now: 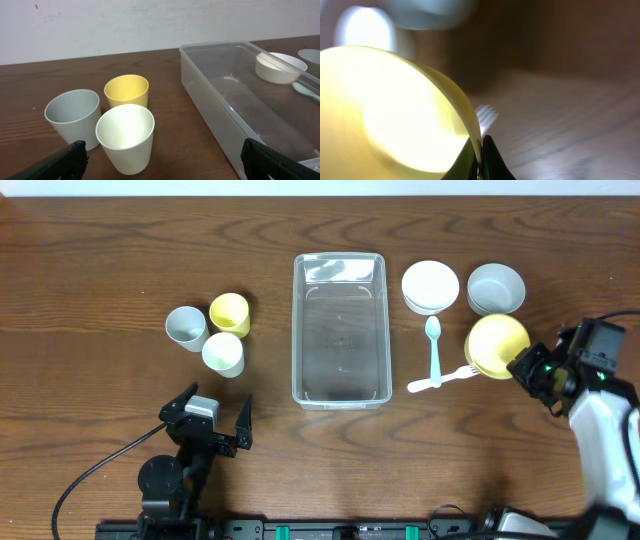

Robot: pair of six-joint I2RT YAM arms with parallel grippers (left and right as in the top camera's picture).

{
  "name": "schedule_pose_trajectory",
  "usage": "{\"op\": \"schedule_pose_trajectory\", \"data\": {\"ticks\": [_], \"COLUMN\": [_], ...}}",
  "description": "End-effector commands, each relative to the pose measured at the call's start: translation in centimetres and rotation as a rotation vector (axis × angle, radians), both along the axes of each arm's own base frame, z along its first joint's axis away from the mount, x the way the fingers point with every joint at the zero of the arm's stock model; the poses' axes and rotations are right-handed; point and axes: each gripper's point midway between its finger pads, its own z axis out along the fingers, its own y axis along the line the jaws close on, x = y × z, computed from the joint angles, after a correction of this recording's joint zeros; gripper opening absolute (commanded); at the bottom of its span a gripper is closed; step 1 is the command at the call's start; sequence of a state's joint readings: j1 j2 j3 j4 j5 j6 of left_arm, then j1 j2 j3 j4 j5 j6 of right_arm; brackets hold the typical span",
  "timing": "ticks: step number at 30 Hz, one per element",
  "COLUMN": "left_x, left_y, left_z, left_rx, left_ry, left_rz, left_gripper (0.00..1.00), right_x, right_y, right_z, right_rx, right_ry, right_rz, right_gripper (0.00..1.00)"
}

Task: Pack container
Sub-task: 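Carry the yellow bowl into the clear container and release it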

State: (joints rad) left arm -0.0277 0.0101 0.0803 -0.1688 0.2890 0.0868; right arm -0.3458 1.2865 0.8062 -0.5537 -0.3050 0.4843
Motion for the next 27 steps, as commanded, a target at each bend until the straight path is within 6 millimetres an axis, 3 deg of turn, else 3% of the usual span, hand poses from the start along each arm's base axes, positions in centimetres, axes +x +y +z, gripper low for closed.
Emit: {"op": "schedule_pose_trajectory", "data": {"ticks": [1,4,10,17,21,27], "left_x": [-0.1,-0.1,-0.1,-0.1,-0.1,-0.1], "left_y": [-0.1,-0.1,-0.1,-0.1,-0.1,-0.1], "left_z": [-1.3,-1.3,-1.3,-1.3,-1.3,-1.3], "left_rx": [0.012,0.012,0.012,0.012,0.012,0.012], "left_ry": [0.033,0.033,0.033,0.033,0.033,0.033], "left_rz": [-0.008,-0.008,-0.008,-0.008,-0.008,-0.008], "left_gripper": [0.98,0.98,0.98,0.98,0.98,0.98], "right_x": [0.3,0.3,1.6,4.4,6.4,9.3], "right_y": [3.7,6.3,12.9,19.0,21.6,24.1], "right_z": [4.1,6.3,8.5,10.9,10.8,8.5], "right_rx": [0.018,0.035,0.091,0.057,-0.014,-0.115], "right_ry": [-0.154,-0.218,-0.25,-0.236,-0.189,-0.102], "right_rz": [0.157,0.219,0.372,0.531,0.588,0.644], "right_gripper": [0.01,0.01,0.01,0.01,0.01,0.01]}}
